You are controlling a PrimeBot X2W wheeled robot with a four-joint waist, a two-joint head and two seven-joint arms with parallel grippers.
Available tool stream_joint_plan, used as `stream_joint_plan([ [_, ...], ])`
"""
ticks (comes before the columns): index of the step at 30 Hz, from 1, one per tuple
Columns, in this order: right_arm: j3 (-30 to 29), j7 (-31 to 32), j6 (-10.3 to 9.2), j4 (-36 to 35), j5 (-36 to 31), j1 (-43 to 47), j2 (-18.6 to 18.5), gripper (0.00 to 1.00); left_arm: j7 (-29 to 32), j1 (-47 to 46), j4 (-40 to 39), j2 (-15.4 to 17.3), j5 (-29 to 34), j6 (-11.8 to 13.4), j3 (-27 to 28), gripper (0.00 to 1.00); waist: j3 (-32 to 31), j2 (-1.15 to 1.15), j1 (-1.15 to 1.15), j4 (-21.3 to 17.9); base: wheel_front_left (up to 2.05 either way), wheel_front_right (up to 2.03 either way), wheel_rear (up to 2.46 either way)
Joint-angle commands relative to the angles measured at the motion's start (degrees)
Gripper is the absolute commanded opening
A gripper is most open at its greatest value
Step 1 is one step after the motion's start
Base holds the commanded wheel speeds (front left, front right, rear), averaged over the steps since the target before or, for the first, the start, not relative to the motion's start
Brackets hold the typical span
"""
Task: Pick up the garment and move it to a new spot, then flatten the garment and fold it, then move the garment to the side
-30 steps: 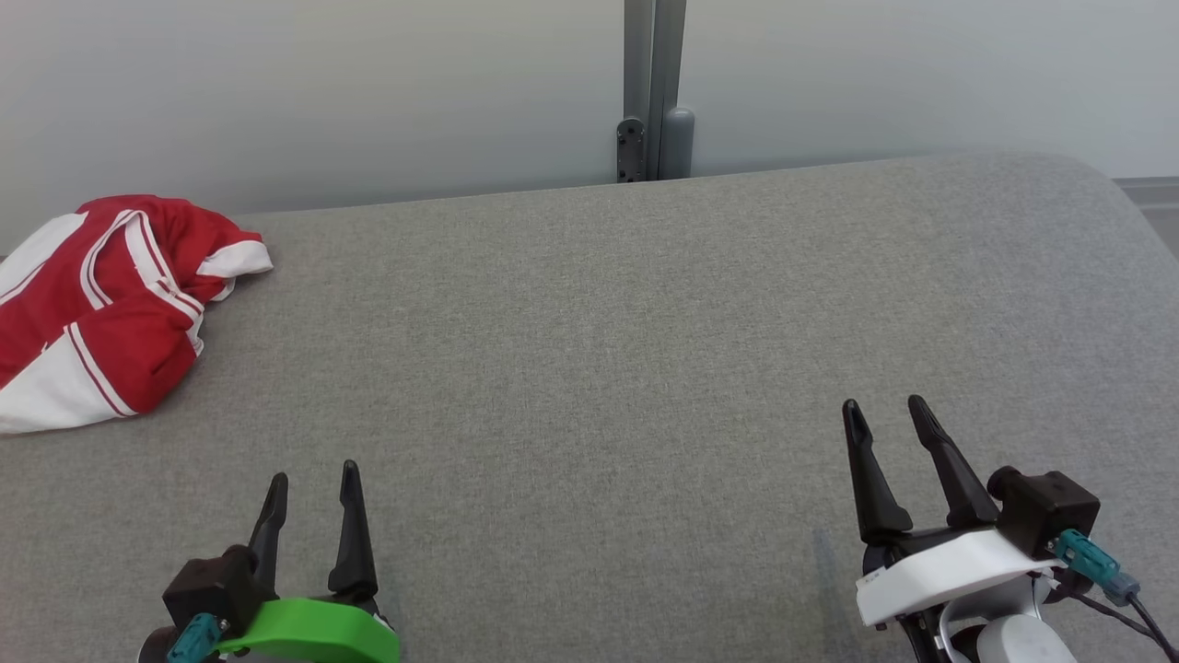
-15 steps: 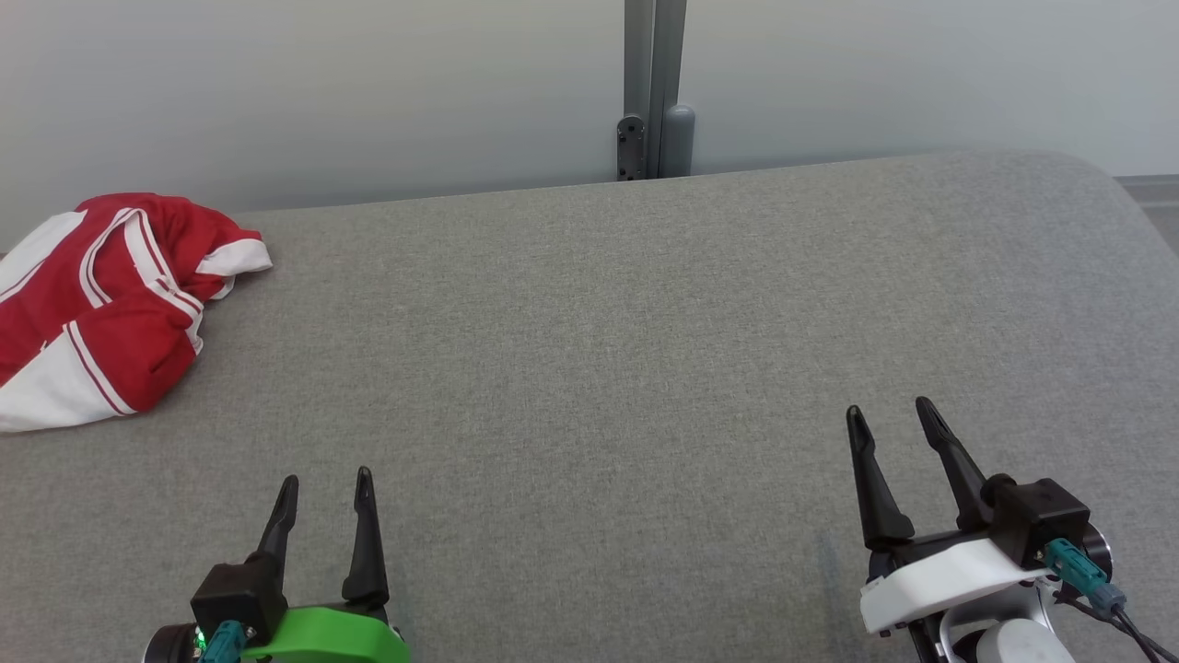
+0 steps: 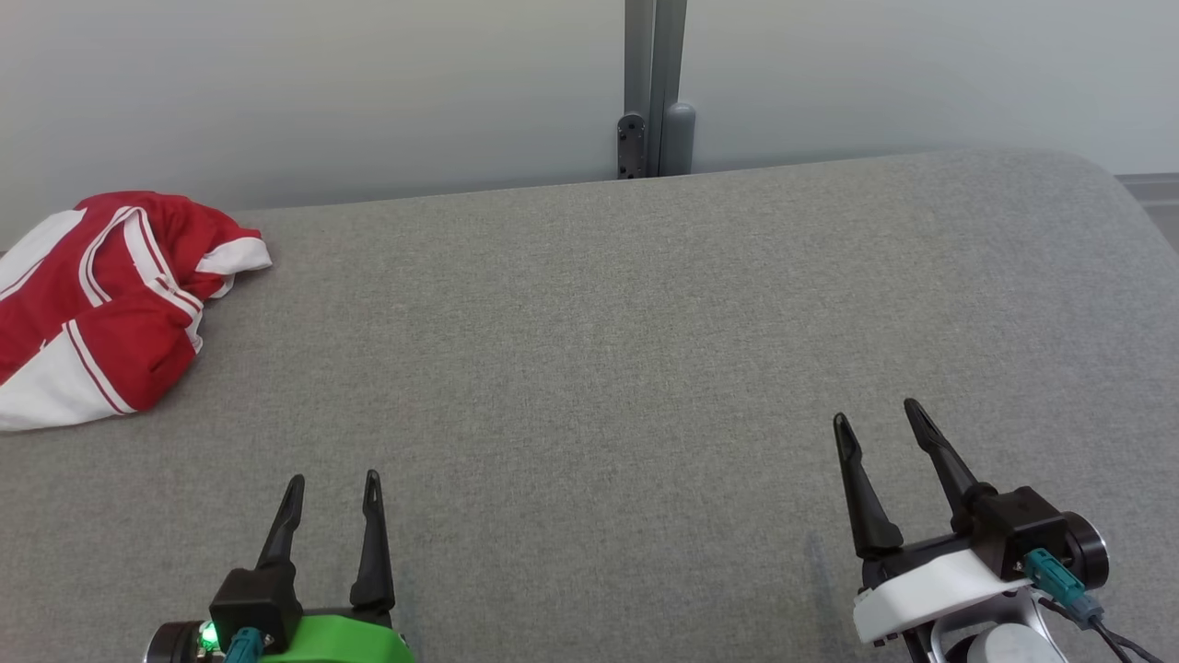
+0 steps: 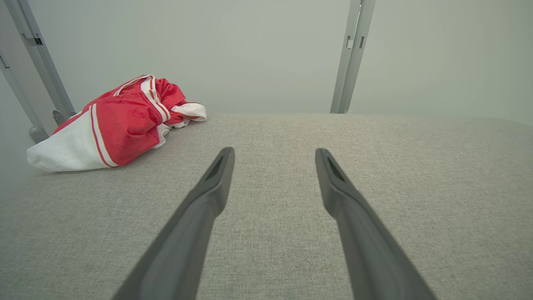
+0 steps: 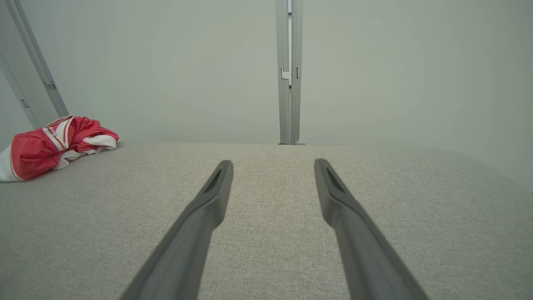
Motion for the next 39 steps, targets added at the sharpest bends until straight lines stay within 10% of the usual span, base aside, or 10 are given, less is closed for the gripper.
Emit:
stream_joint_plan([
  [1, 0.0, -0.3, 0.01, 0.1, -0.5, 0.5, -0.3, 1.00, -0.2, 0.6, -0.1, 0.4, 0.6, 0.4, 0.0, 1.00, 0.0, 0.00, 0.00, 0.0, 0.00, 0.00, 0.00],
  [25, -0.9, -0.3, 0.01, 0.1, -0.9, 0.2, -0.3, 1.00, -0.2, -0.4, 0.5, 0.4, 0.1, 0.5, 0.0, 1.00, 0.3, 0.00, 0.00, 0.7, 0.00, 0.00, 0.00],
  [39, 0.1, -0.2, 0.01, -1.4, -1.4, -0.5, -0.2, 1.00, -0.2, -1.5, -0.9, 0.4, 0.3, 1.0, 0.4, 1.00, 1.4, 0.00, 0.00, 16.1, 0.00, 0.00, 0.00],
])
